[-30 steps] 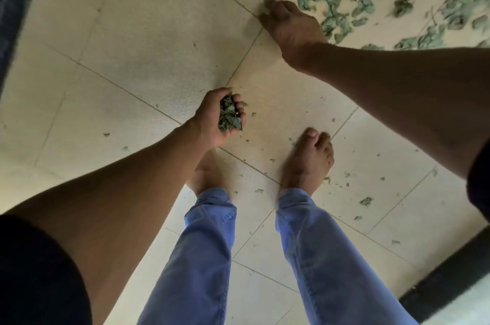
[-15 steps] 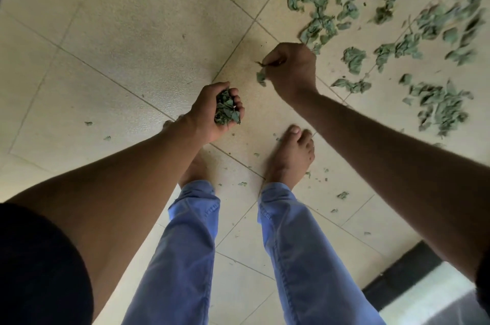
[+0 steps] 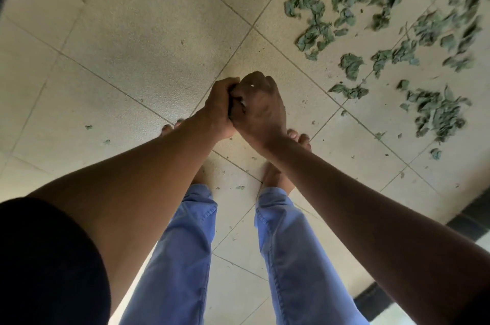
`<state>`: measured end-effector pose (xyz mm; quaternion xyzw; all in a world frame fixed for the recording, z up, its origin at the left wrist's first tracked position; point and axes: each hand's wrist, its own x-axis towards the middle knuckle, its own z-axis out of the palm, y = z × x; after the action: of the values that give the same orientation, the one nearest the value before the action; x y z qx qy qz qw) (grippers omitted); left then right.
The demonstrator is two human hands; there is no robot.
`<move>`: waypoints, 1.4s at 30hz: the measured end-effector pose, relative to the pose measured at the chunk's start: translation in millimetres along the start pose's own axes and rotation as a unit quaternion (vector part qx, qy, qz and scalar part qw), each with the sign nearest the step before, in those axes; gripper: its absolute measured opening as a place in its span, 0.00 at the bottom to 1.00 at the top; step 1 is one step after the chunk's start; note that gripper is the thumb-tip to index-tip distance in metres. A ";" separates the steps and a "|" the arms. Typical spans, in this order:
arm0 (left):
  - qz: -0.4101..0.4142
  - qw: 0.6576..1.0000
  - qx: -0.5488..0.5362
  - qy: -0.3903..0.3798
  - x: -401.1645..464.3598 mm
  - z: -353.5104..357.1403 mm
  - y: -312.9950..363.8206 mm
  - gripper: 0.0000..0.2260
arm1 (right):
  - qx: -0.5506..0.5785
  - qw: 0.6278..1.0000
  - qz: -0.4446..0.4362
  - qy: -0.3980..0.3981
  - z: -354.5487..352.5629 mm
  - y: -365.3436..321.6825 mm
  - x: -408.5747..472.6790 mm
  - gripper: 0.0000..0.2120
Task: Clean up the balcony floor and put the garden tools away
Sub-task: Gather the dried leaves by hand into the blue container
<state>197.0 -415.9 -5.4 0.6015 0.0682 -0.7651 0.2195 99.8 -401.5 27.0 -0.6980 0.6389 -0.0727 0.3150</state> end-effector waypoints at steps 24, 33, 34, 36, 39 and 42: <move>-0.006 0.991 -0.133 0.031 -7.4 -34.2 32.6 0.16 | -0.239 0.963 0.021 -0.121 -20.2 41.7 188.2 0.34; -0.021 0.988 -0.149 0.023 -15.5 -34.7 -2.4 0.15 | 0.059 0.983 0.161 -0.061 -8.2 58.2 59.8 0.03; -0.020 0.988 -0.151 0.021 -16.8 -34.8 -6.1 0.15 | 0.081 0.984 0.149 -0.061 -10.6 53.5 46.3 0.06; -0.017 0.988 -0.152 0.016 -18.6 -35.4 -12.8 0.15 | 0.141 0.976 0.146 -0.082 -18.1 43.4 21.5 0.14; -0.014 0.991 -0.133 0.010 -23.1 -35.5 -20.6 0.15 | 0.205 0.962 0.143 -0.106 -29.6 29.6 -6.4 0.15; 0.002 0.997 -0.077 0.006 -25.8 -38.5 -26.4 0.13 | 0.249 0.952 0.106 -0.143 -34.6 12.3 -23.8 0.10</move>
<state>225.0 -371.5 4.5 0.5872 0.1269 -0.7538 0.2662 67.8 -391.0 55.0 -0.5290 0.6192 -0.0948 0.5725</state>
